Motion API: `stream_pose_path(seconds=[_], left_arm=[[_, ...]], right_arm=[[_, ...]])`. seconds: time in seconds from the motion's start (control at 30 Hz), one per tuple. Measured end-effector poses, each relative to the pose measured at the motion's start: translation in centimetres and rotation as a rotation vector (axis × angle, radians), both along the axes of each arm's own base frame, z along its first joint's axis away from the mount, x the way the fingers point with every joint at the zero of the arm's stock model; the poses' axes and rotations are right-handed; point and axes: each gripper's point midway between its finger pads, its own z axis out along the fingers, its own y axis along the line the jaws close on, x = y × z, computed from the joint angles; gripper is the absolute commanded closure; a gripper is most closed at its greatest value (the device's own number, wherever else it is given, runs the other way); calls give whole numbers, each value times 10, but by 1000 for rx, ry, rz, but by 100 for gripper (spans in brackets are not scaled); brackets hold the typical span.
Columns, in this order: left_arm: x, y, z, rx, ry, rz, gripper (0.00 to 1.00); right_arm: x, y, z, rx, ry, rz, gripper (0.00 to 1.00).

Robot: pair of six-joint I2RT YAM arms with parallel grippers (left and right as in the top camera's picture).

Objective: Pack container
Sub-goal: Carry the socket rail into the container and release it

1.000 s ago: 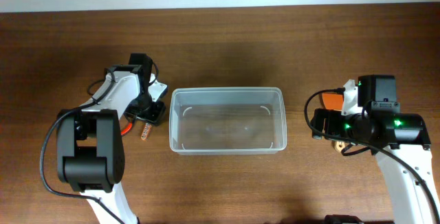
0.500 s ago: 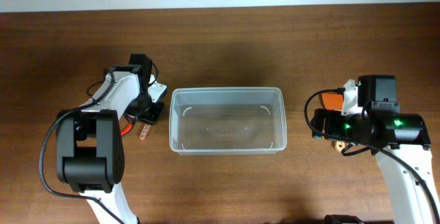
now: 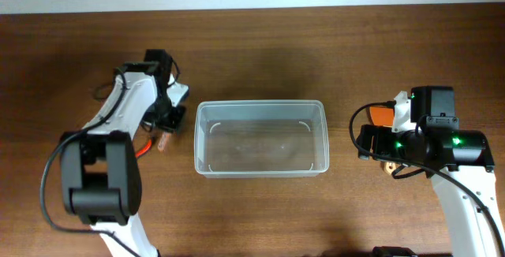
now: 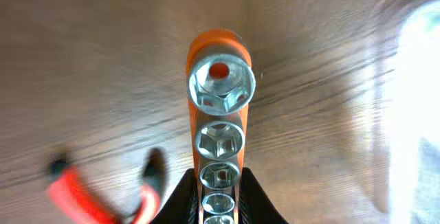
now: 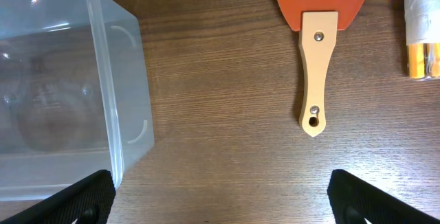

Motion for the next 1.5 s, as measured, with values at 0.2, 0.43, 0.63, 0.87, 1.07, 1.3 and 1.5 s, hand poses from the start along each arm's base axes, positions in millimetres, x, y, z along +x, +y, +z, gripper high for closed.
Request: stream_pose_path(seconds=[0.2, 0.43, 0.63, 0.87, 1.07, 1.3, 1.5], left_arm=[[20, -6, 85, -18, -224, 9, 98], [-6, -71, 152, -48, -375, -244, 98], [-39, -157, 161, -134, -389, -657, 98], [-62, -206, 129, -152, -298, -990, 98], [-61, -215, 75, -140, -144, -1072, 98], [-66, -212, 25, -128, 13, -1084, 98], [-68, -211, 13, -126, 49, -1082, 89]], right_arm=[[0, 0, 0, 0, 0, 0, 1], [0, 0, 0, 0, -1, 0, 1], [1, 0, 0, -1, -3, 1, 1], [1, 0, 0, 0, -5, 0, 1], [1, 0, 0, 0, -5, 0, 1], [1, 0, 0, 0, -5, 0, 1], [1, 0, 0, 0, -5, 0, 1]])
